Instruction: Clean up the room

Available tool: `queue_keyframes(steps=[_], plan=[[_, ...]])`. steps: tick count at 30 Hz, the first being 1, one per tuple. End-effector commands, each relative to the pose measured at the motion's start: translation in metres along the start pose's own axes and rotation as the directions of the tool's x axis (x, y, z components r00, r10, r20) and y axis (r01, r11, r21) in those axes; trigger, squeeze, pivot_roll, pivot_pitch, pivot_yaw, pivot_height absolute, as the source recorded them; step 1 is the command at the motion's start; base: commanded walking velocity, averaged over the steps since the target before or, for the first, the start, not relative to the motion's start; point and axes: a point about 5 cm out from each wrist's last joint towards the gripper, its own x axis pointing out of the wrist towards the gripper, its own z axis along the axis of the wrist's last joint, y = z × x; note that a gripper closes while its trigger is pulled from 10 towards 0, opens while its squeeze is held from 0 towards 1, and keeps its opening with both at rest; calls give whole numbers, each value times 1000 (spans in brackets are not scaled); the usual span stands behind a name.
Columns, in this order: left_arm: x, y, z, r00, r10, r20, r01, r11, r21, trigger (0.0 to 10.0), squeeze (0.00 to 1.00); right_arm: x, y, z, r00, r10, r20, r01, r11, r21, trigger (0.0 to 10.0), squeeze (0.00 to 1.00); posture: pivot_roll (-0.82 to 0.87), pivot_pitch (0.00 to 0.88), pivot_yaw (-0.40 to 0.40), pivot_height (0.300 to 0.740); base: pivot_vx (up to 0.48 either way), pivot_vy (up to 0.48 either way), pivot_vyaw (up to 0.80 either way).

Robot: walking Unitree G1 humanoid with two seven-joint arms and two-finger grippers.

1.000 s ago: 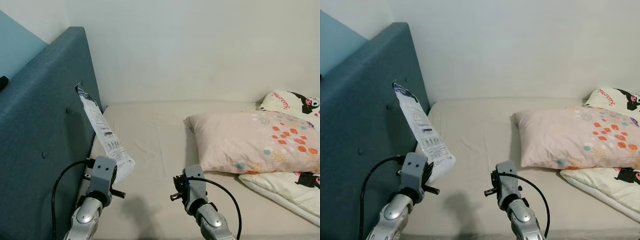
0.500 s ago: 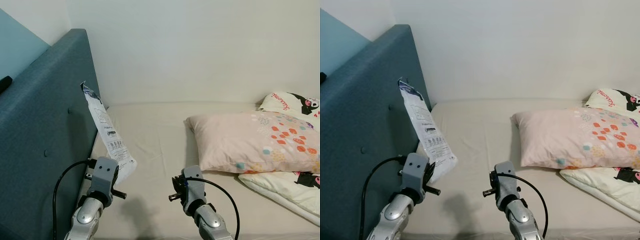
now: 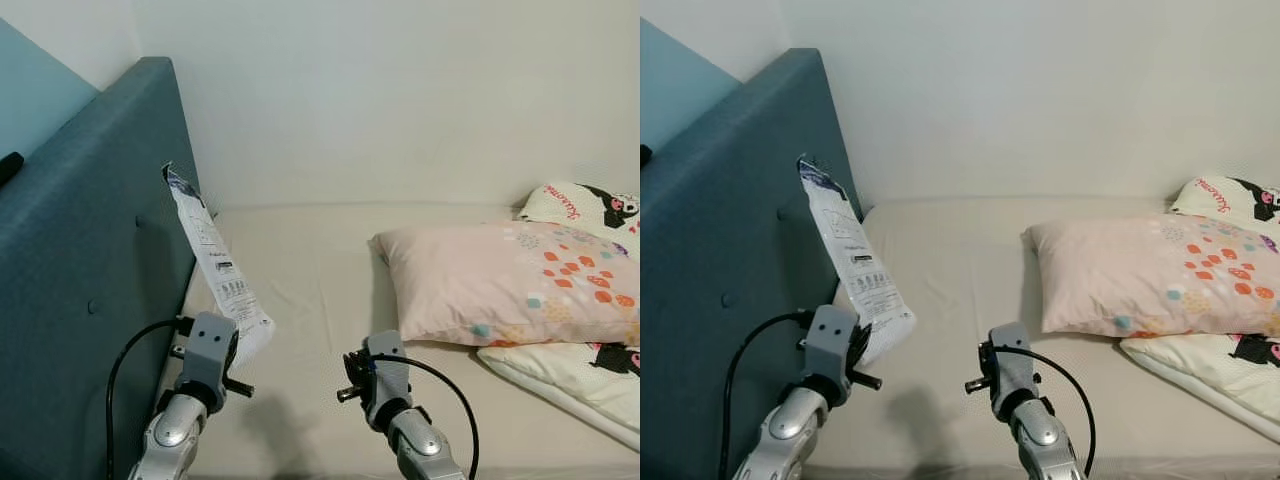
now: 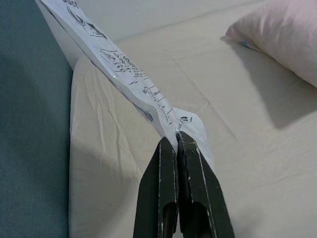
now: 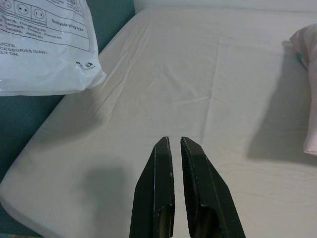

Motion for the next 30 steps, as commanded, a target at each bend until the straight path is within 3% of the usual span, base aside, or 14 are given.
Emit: queue_keyframes(steps=[1,28,30], plan=[[-3,1,-4,1000,-7,-26,7,1000,14,10000,0,0,1,-1,1000,2,-4,-2,1000,7,10000,0,-32,80,-8,740,0,-247,0],[-4,2,-4,999,-19,-29,19,1000,24,10000,0,0,3,0,1000,13,-4,-13,1000,21,10000,0,-32,75,-6,740,0,-466,0],[-4,1,-7,996,-60,-71,62,998,28,10000,0,0,3,-1,1000,14,-5,-14,1000,22,10000,0,-32,75,-6,740,0,0,0]])
